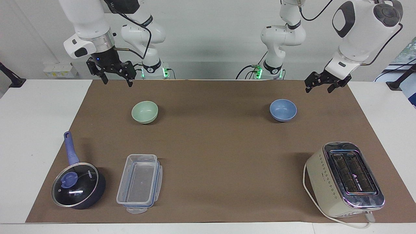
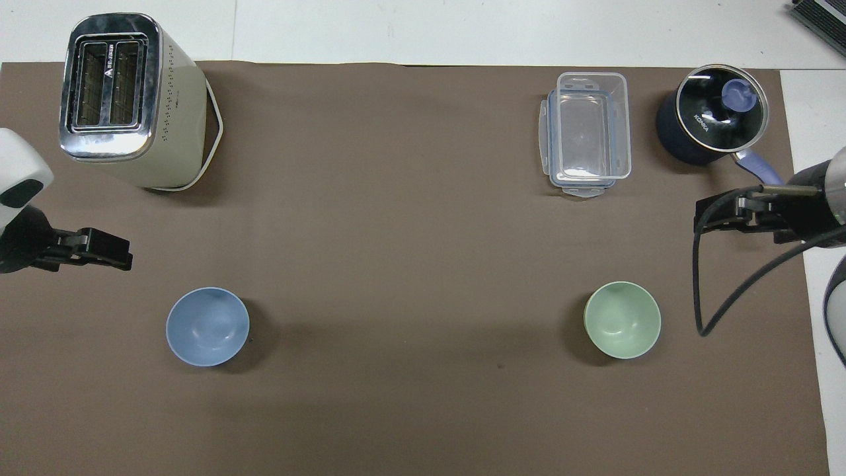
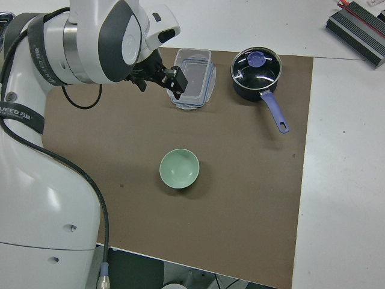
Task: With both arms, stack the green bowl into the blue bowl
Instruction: 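Reach the left gripper down to the rim of the blue bowl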
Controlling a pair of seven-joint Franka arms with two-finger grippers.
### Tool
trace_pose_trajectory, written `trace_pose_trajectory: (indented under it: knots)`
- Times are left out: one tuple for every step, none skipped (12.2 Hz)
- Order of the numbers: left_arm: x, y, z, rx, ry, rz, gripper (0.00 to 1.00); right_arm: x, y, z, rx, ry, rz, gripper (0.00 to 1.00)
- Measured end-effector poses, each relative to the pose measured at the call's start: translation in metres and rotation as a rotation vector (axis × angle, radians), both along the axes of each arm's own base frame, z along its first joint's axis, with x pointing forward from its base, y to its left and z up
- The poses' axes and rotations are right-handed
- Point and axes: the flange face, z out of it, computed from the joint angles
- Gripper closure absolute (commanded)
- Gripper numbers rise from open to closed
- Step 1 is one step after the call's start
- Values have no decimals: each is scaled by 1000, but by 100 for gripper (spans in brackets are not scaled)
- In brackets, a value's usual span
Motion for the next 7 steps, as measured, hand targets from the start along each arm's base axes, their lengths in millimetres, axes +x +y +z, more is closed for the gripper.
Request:
trace_pose_trajectory:
  knots:
    - [-3, -2, 1, -1, -1, -4, 0, 0, 0, 0, 0, 0, 0, 0]
    - [-7, -4, 0, -1, 2, -8, 0, 0, 0, 0, 0, 0, 0, 0]
    - [-16, -11, -4, -3, 8, -26, 0, 0, 0, 0, 0, 0, 0, 0]
    - [-26, -23, -11, -5, 8, -49, 0, 0, 0, 0, 0, 0, 0, 0]
    - [-36, -32, -22, -6, 7, -66, 0, 0, 0, 0, 0, 0, 0, 0]
    - [-45, -38, -36, -8, 6, -80, 0, 0, 0, 0, 0, 0, 0, 0]
    - [-54, -43, -48, -9, 9, -92, 0, 0, 0, 0, 0, 0, 0, 0]
